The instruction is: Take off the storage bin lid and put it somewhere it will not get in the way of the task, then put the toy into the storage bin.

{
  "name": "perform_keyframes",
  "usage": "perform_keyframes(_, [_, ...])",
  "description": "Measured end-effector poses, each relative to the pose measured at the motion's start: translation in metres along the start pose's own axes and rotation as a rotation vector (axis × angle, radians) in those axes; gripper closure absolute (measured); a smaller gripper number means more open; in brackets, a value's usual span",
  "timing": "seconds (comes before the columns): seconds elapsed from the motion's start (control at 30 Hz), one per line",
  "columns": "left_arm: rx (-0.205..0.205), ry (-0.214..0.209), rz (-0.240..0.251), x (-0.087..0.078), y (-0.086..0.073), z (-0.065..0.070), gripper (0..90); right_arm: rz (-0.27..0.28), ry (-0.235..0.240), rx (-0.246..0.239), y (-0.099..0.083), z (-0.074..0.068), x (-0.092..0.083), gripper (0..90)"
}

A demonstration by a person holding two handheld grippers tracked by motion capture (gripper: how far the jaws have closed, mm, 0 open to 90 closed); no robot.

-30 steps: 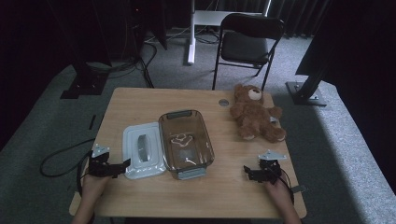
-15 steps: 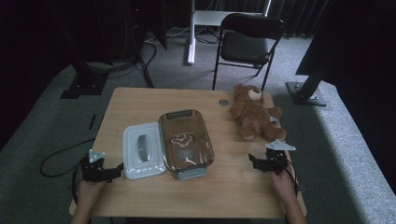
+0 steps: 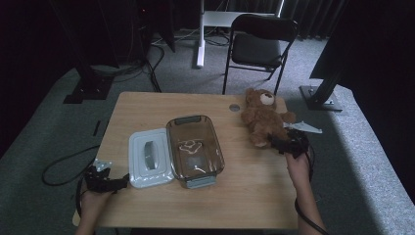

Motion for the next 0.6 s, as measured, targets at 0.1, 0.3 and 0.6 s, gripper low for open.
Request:
perform_keyframes(0.1, [-0.001,0.002,0.001,0.0,0.0,0.0,0.6,0.001,-0.014,0.027,0.01,0.008,0.007,12.7])
perform_keyframes(0.3, [-0.003,0.004,0.001,0.0,0.0,0.0,0.6,-0.003,-0.027,0.057,0.021,0.017,0.018,12.6])
perform_keyframes(0.6, [-0.002,0.003,0.0,0.0,0.0,0.001,0.6,-0.017,-0.023,0.142,0.03,0.025,0.033,12.0])
Point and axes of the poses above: each handheld gripper's, and its own axes: x roughly forward along the jaws, y roughly out of its top, z roughly to its right, the point moved 2 cm from there along x, roughly forward along the jaws, and after that the axes turned 14 degrees about -x, right-handed, at the moved point
